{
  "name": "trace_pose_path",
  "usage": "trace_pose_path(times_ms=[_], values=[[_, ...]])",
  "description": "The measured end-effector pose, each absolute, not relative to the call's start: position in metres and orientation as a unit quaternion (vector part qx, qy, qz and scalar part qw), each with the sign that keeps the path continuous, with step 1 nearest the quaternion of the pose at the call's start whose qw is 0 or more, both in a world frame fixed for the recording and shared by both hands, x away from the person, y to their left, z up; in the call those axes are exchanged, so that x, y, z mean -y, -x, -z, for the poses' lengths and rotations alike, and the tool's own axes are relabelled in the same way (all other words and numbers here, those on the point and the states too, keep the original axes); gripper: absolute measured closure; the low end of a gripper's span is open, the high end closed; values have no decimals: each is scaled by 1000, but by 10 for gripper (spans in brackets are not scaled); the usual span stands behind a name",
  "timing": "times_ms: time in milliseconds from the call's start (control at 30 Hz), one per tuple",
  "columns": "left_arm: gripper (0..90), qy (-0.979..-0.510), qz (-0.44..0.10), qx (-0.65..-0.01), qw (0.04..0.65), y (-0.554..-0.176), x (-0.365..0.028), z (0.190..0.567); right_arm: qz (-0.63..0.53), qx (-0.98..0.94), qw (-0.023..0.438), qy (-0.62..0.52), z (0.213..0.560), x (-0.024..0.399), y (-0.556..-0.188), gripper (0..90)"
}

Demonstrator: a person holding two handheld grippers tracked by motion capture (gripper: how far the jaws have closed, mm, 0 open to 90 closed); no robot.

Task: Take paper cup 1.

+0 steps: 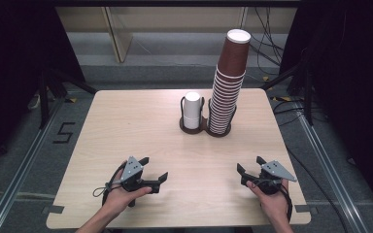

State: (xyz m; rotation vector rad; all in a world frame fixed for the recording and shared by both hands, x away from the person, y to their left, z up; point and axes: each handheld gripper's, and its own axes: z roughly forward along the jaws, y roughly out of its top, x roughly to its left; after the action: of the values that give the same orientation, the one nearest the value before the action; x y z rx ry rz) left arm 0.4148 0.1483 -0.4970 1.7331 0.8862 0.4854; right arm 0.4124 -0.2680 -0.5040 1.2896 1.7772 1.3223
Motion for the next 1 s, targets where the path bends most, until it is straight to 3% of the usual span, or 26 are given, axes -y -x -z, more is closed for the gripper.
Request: trace_pose_path(times_ms=[300,467,667,1000], values=[[110,-726,-223,-373,533,-427,-146,496,-489,-671,284,-480,503,266,-416,192],[117,-722,-245,-360,538,-447,-139,475,-487,-676,290,-471,500,250,-423,213],[139,-710,-274,-339,553,-492,-123,448,-508,-683,280,-444,490,211,-450,254],[145,-709,-269,-328,564,-555,-90,412,-524,-686,272,-425,489,159,-493,294]])
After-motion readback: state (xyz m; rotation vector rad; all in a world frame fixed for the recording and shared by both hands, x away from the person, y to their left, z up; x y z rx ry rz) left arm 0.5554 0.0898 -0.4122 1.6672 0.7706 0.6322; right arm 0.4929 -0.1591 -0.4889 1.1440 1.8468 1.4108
